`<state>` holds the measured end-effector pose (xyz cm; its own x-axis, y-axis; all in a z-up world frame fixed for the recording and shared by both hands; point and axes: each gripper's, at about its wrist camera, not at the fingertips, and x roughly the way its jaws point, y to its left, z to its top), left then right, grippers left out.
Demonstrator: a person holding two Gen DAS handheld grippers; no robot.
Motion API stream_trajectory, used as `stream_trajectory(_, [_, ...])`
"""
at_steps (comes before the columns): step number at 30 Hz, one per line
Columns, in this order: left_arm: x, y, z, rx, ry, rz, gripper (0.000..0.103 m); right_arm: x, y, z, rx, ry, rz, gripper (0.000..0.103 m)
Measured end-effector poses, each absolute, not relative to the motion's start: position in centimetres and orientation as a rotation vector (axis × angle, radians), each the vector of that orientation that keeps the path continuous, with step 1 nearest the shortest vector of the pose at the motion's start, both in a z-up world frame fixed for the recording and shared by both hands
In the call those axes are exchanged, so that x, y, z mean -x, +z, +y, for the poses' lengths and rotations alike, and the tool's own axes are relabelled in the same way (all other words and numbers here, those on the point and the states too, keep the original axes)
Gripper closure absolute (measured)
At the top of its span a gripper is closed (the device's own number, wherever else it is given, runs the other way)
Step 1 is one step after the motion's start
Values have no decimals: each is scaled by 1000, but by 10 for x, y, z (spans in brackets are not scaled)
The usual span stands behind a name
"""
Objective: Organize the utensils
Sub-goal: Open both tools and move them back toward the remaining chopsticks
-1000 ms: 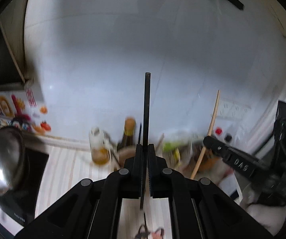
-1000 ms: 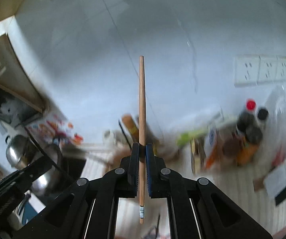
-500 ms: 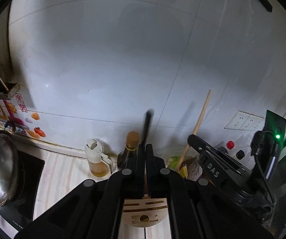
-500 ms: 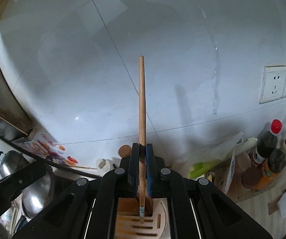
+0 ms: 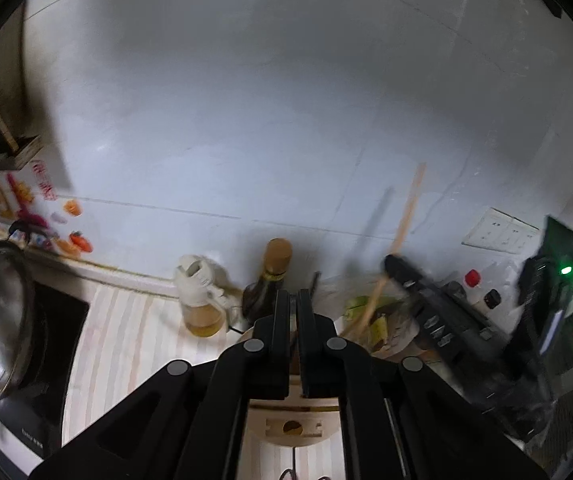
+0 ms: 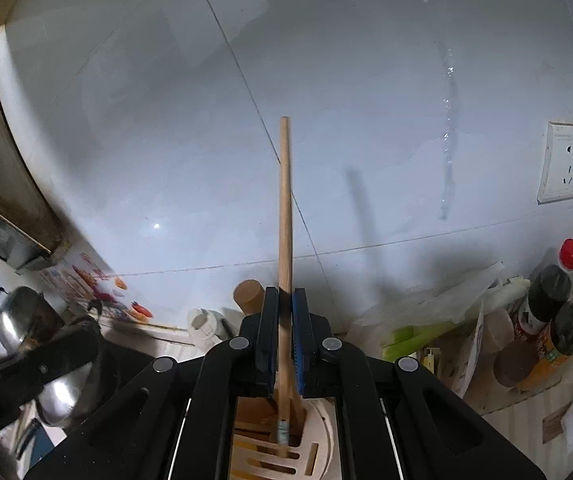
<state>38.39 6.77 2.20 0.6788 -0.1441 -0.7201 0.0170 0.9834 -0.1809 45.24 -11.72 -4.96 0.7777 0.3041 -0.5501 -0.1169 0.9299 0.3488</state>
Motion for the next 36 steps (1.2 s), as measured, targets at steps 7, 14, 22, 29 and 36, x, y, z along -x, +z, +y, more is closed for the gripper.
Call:
stream_trajectory(7, [-376, 3, 90, 157, 53, 858, 50, -451, -58, -99, -221, 275, 649, 96])
stream_trajectory(14, [-343, 2, 102, 97, 146, 767, 0, -418, -54, -115, -235, 314, 730, 48])
stream_trajectory(22, [-307, -48, 81, 31, 101, 873, 0, -328, -76, -197, -269, 97, 835, 39])
stream_trajectory(29, [-287, -157, 31, -74, 52, 1129, 0, -274, -204, -252, -357, -46, 1181, 44])
stream_trajectory(36, [-288, -256, -18, -144, -50, 1360, 24, -266, -295, -253, -372, -63, 1395, 62])
